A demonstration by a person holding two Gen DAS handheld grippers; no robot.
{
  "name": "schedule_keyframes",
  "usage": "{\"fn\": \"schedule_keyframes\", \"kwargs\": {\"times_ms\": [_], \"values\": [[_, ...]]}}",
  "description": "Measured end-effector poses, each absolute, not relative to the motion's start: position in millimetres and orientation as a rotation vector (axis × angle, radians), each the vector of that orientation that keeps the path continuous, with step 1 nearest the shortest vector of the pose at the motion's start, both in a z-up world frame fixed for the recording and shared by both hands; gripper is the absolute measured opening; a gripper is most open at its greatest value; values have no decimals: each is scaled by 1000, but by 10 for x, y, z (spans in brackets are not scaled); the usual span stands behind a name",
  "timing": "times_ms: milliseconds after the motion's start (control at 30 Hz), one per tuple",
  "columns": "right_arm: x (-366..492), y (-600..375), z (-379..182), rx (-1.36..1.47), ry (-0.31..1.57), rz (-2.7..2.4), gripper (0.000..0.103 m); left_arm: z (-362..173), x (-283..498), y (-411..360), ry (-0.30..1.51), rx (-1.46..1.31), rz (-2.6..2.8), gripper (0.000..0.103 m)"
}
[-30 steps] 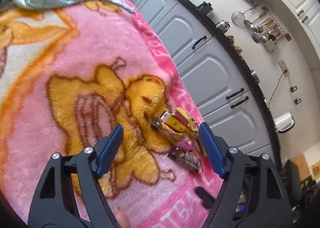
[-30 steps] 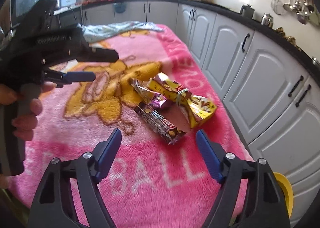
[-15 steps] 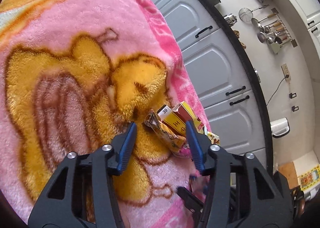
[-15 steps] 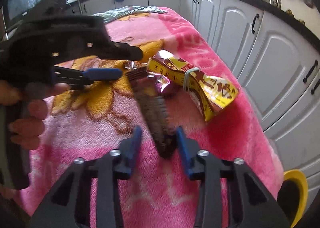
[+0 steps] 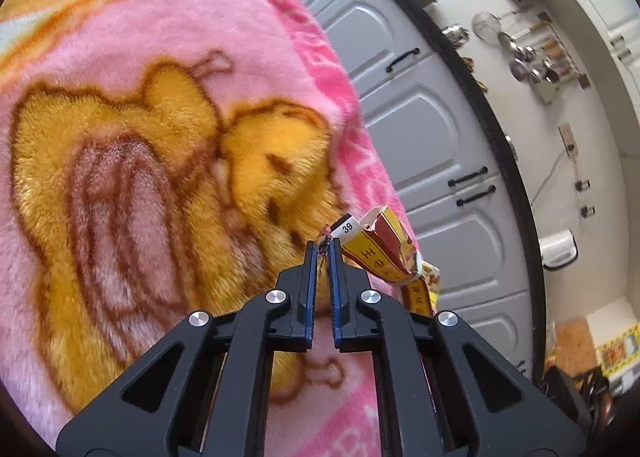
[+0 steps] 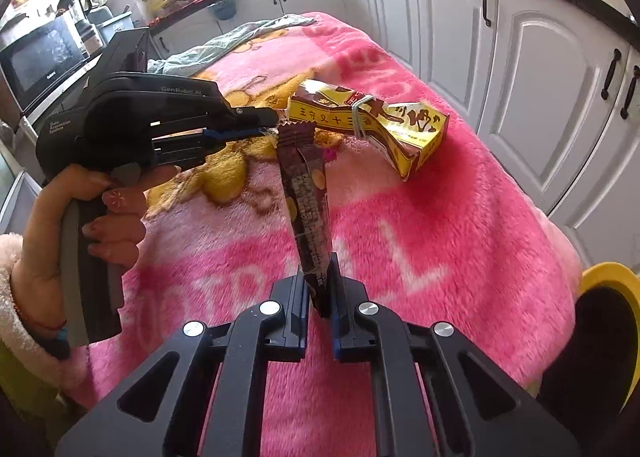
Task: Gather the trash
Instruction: 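Grasp a yellow candy packet with the left tool while the right tool grasps the brown snack bar, then carry both items over the yellow bin and open both tools to drop them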
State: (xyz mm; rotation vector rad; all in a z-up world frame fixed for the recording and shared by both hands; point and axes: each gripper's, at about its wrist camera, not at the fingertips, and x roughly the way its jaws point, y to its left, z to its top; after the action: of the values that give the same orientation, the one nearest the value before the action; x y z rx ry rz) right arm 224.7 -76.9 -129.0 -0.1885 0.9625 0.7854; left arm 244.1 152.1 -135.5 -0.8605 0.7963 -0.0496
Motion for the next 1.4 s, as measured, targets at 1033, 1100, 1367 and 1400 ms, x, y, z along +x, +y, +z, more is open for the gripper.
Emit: {"fn": "schedule_keyframes", "kwargs": {"times_ms": [1033,1100,1367,1400], "values": [[1693,-2283,-178,-40,690,640,8,182,1938,-52,586,-438,-353,2],[1694,-2456,-147,-19,679,611,8,191,1974,-212,591,-414,-372,2],[1772,-3148,-150,88,662,492,8,78,2116,-861,626,-315,-442,3],[1779,-3215,-171,98,663,479,8,47,2137,-941,632,-302,-448,3]]}}
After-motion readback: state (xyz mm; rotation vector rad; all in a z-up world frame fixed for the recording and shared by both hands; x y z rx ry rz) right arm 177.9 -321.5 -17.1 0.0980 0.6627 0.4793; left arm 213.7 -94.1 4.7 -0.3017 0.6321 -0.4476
